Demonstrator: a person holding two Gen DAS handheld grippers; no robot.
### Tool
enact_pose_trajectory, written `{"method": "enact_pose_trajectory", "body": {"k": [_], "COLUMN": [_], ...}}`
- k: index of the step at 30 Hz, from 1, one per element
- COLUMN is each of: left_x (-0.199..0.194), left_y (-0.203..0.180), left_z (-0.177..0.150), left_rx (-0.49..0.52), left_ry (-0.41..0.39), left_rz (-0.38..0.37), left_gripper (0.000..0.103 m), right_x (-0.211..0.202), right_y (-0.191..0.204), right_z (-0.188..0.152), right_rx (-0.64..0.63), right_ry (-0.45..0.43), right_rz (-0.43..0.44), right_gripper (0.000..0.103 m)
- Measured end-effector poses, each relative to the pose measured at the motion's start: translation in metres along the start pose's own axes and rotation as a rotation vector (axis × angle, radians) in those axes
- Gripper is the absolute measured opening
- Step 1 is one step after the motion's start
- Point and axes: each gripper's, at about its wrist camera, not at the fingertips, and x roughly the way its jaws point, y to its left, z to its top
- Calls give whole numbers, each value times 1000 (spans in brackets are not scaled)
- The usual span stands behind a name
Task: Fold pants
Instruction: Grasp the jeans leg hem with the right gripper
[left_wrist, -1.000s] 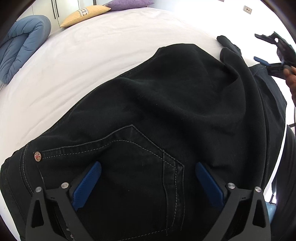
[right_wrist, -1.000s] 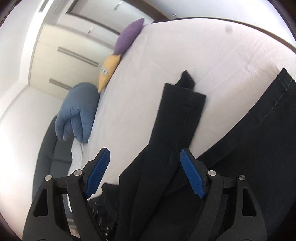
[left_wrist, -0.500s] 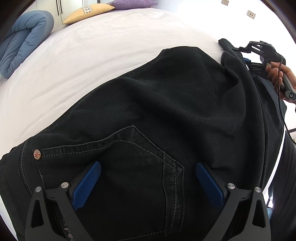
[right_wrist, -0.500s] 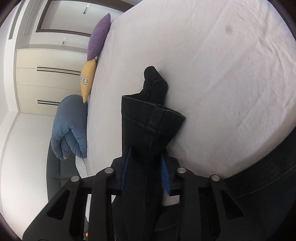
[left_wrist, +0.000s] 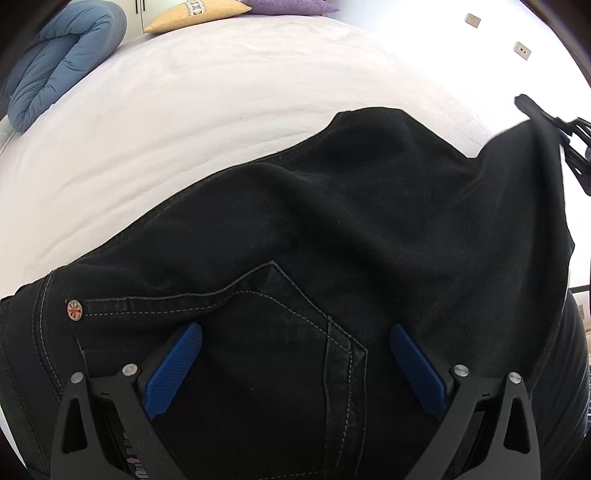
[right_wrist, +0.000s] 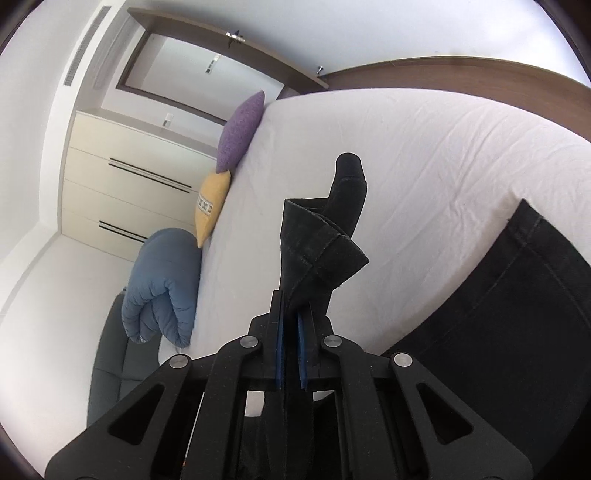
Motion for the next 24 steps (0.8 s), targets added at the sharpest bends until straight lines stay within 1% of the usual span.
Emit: {"method": "enact_pose_trajectory", "body": {"k": [1, 2, 4, 6, 7, 8, 12, 14, 17, 19, 22, 24], "left_x": [-1, -1, 0, -1, -1, -1, 0, 1, 1, 4, 11, 13], "left_y": [3, 4, 5, 4, 3, 3, 2, -3, -6, -11, -17, -18], "left_z": [1, 1, 3, 5, 5, 6, 9, 11, 13, 11, 13, 14], "left_rx": [-7, -12, -10, -6, -4, -2, -1, -3, -3, 1, 5, 7], "left_ry": [-1, -2, -2, 1, 4, 7, 11, 13, 14, 18, 29, 32], "left_rz": [-3, -4, 2, 5, 4, 2, 18, 24, 25, 28, 29, 28], "left_gripper": [103, 103, 103, 103, 103, 103, 103, 103, 103, 103, 103, 103], "right_x": [-12, -22, -30, -37, -43, -50, -67, -71, -83, -94, -110, -122], "right_y": [-1, -7, -39, -75, -90, -100, -111, -113, -102, -94, -95, -112], "right_z": [-3, -6, -11, -20, -25, -30, -36, -33, -29, -27, -26, -32], "right_rx": [4, 20, 95, 191, 228, 252, 265, 249, 184, 148, 165, 174], "right_ry": [-14, -23, -3, 16, 15, 10, 2, -4, -15, -31, -51, -56], "right_rz": [-11, -46, -161, -244, -232, -202, -131, -95, -77, -81, -90, -160], "right_gripper": [5, 5, 8, 8, 8, 8, 8, 5, 3, 2, 2, 2]}}
